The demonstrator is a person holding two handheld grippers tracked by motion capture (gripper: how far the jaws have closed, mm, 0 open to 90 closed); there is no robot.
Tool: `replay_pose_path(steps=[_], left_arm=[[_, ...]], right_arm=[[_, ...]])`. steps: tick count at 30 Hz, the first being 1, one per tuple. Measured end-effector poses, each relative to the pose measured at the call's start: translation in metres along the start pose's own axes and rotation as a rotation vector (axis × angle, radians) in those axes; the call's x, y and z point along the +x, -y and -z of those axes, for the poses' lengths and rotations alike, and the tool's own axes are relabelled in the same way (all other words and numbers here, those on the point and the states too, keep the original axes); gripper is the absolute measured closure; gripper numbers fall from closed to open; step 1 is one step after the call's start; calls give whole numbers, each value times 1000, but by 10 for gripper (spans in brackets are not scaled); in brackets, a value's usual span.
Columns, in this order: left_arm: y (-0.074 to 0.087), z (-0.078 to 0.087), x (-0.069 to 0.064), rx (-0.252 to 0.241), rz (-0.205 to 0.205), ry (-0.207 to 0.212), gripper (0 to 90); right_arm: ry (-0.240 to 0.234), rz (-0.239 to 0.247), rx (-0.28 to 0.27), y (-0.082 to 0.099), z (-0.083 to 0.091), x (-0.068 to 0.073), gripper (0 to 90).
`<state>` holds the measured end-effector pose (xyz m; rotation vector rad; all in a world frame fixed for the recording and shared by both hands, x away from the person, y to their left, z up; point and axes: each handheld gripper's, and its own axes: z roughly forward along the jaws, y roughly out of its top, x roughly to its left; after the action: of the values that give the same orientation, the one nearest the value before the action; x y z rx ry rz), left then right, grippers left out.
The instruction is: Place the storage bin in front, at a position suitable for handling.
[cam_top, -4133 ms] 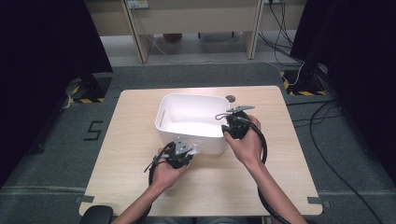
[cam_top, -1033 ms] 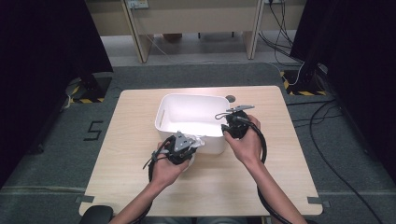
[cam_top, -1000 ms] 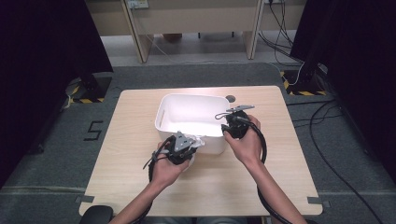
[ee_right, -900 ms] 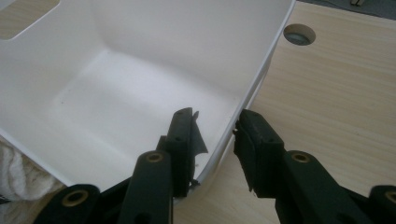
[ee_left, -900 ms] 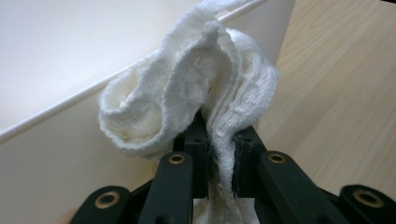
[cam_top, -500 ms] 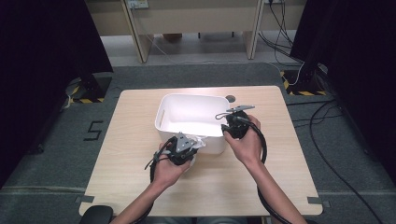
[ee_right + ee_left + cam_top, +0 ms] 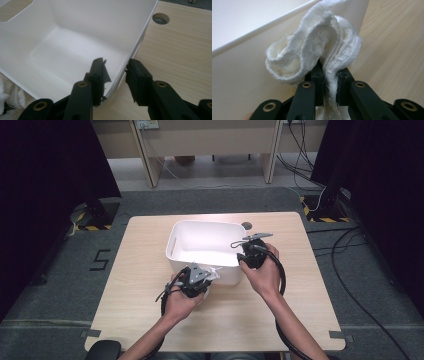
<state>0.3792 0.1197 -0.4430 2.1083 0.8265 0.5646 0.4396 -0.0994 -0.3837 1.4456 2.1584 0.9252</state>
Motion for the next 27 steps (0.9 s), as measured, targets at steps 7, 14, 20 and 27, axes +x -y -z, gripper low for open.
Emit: replay_pose_path(steps=[7,14,20,27], left_arm=[[2,-2,-1,7,-2,-2,797],[2,-2,-1,12,-2,1,797],[6,-6,0,22,3,7,797],[9,-8,0,33,3,7,797]], right_arm=[[1,3,-2,0,0,0,670],[-1,-4,-2,0,0,0,670],[-1,-1,-3,0,0,0,670],[-2,1,-6,1,0,0,670]])
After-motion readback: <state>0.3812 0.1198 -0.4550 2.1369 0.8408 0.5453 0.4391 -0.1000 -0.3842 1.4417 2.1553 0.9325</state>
